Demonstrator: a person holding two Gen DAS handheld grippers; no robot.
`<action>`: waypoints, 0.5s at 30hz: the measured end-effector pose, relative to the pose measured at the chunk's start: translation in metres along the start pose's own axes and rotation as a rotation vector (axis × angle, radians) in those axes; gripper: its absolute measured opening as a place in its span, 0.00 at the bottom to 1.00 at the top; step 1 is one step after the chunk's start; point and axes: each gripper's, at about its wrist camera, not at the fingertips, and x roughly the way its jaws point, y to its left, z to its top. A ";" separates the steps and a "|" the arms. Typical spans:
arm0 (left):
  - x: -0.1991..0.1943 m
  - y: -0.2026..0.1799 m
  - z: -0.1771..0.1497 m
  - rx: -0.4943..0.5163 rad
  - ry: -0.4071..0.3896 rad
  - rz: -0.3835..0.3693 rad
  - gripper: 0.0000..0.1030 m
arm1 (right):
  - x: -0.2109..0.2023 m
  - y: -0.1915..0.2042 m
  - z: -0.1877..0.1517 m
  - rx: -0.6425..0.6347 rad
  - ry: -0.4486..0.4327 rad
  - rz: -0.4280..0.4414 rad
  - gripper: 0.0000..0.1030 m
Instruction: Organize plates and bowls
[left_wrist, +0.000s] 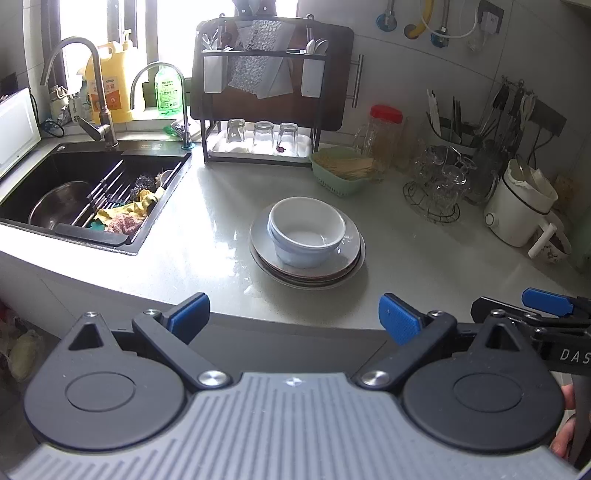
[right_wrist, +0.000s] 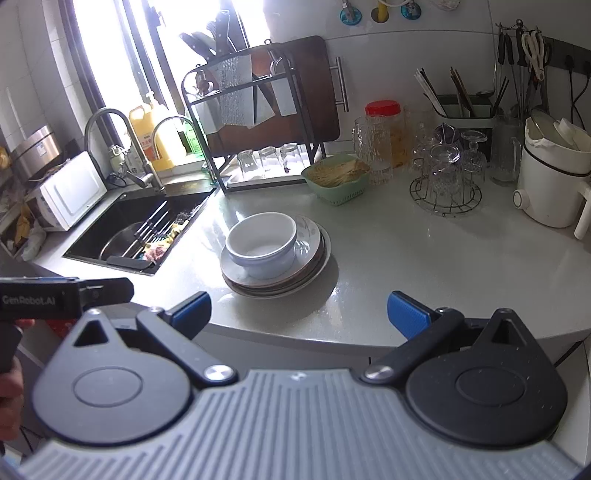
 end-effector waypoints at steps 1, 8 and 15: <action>-0.001 0.000 -0.001 0.001 -0.001 0.002 0.97 | -0.001 0.001 -0.001 -0.003 -0.002 0.002 1.00; -0.006 0.002 -0.010 0.002 -0.008 0.007 0.97 | 0.001 0.001 -0.005 -0.005 -0.002 0.000 1.00; -0.009 -0.001 -0.016 0.012 -0.012 0.016 0.97 | 0.000 -0.001 -0.010 -0.005 0.003 -0.013 1.00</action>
